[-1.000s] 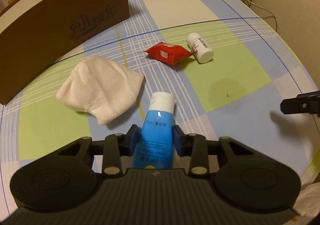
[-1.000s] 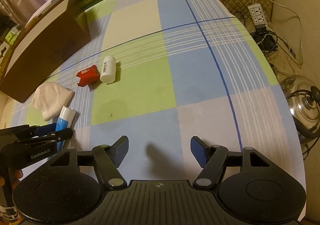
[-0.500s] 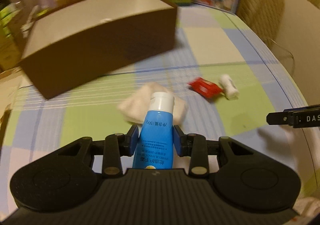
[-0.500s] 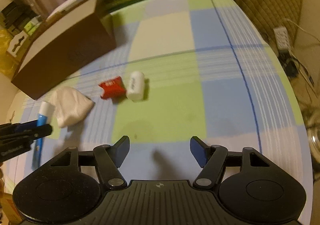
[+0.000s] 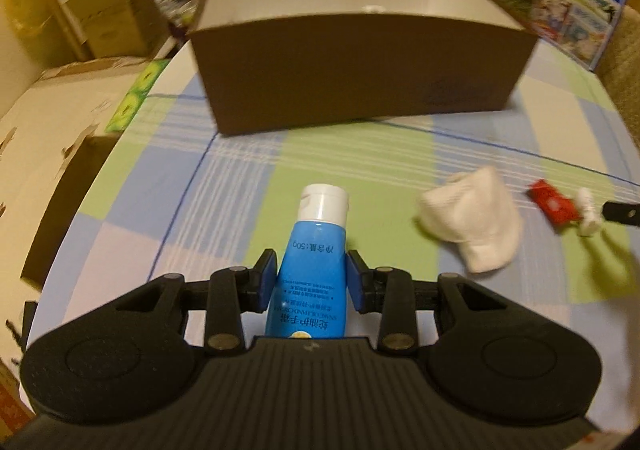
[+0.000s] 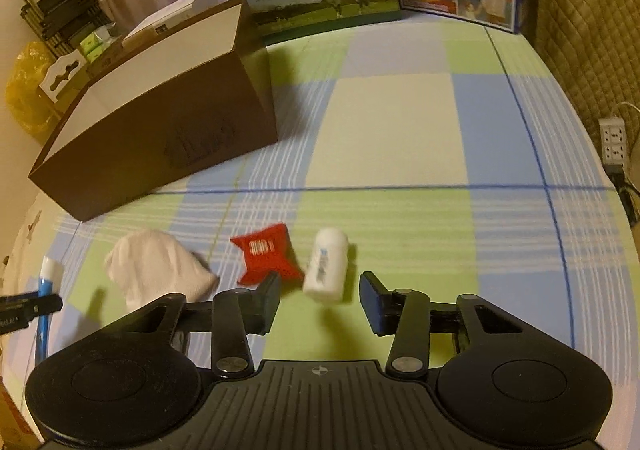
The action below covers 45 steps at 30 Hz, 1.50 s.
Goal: Organize objects
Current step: 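Grasp the small white bottle with the right tool, then carry the blue tube and white bottle over the brown box with both tools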
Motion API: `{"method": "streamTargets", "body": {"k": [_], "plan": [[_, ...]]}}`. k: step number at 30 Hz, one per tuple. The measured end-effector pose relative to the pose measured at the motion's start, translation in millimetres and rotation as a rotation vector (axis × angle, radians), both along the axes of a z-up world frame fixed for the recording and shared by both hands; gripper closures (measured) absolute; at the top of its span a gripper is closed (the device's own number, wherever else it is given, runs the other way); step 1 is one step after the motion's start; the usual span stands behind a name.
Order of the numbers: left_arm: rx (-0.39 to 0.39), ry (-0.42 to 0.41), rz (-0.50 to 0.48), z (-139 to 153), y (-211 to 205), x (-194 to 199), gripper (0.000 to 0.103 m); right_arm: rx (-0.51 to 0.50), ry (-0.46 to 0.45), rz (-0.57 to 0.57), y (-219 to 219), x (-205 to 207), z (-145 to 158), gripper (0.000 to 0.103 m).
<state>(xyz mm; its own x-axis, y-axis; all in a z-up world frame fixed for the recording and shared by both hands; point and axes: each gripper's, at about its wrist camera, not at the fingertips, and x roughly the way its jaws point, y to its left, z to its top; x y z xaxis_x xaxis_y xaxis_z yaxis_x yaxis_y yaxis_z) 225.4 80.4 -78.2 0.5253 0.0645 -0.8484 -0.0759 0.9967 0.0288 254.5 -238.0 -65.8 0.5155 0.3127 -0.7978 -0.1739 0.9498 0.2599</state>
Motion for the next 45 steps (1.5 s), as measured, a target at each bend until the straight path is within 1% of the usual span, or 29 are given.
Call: {"method": "streamTargets", "body": {"k": [6, 10, 17, 25, 29, 38, 45], "plan": [[-0.013, 0.049, 0.063, -21, 17, 7, 0.071, -0.044, 0.028, 0.009, 11, 20, -13, 0.07], [-0.015, 0.067, 0.077, -31, 20, 11, 0.071, -0.061, 0.05, 0.014, 14, 26, -23, 0.072], [-0.012, 0.063, 0.073, -34, 20, 20, 0.069, -0.082, 0.075, 0.019, 15, 30, -32, 0.079], [-0.009, 0.061, 0.049, -36, 21, 35, 0.069, -0.107, 0.059, 0.038, 16, 37, -34, 0.079], [-0.002, 0.061, 0.022, -36, 19, 44, 0.076, -0.123, 0.05, 0.057, 19, 39, -35, 0.079], [0.006, 0.056, 0.001, -38, 16, 58, 0.077, -0.125, 0.05, 0.072, 18, 44, -37, 0.079], [-0.001, 0.061, -0.007, -38, 16, 61, 0.077, -0.115, 0.058, 0.061, 16, 46, -36, 0.079]]}}
